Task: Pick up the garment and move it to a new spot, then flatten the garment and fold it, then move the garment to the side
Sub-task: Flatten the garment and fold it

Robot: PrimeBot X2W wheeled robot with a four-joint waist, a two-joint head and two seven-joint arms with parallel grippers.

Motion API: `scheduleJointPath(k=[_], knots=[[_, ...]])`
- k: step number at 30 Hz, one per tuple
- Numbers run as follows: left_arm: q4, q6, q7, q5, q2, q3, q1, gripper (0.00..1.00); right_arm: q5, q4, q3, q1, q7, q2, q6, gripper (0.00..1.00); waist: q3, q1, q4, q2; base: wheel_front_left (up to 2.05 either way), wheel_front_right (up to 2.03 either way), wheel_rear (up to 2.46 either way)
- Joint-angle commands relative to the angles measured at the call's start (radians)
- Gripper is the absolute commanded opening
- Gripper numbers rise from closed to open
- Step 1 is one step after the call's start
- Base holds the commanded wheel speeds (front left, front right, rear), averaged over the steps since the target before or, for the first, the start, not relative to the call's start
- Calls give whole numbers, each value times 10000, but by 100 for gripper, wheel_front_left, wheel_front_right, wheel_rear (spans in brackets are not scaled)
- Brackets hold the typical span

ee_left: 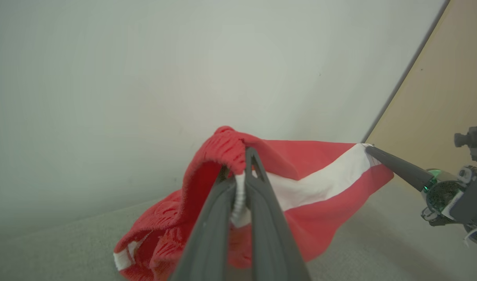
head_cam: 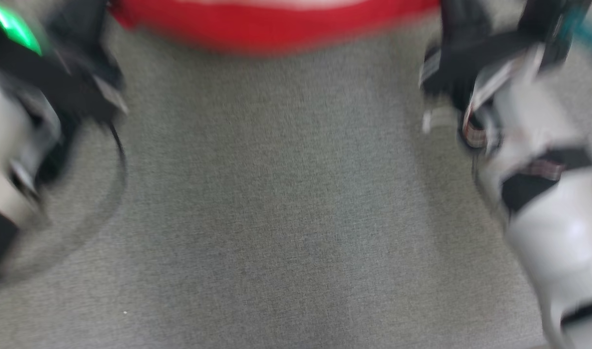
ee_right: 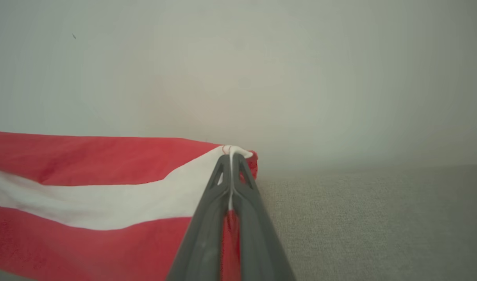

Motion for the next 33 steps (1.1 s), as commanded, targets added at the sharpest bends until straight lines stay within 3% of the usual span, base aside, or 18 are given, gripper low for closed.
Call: scheduleJointPath(k=[1, 14, 20, 27, 33], knots=[[-165, 25, -30, 200, -139, 210, 749, 0, 159, -206, 96, 629, -49, -110, -22, 0, -804, 3, 197, 1, 0, 0, 0], [-1581, 27, -33, 2880, -1625, 2320, 7680, 0, 524, -3184, -805, 7217, -41, -962, -22, 0, -2663, 3, 596, 1, 0, 0, 0], [-1516, 20, -33, 3786, -2361, 3401, 10227, 0, 194, -4450, -2040, 10114, 258, -509, -22, 0, -3267, 3, 723, 1, 0, 0, 0], [-1261, 14, -34, 4205, -3036, 3483, 10939, 0, -241, -5270, -2626, 11257, 803, 245, -22, 0, -3564, 3, 901, 1, 0, 0, 0], [-971, 12, -34, 4199, -3274, 3391, 10798, 0, -515, -5592, -2833, 11328, 1123, 423, -22, 0, -3787, 3, 990, 1, 0, 0, 0]])
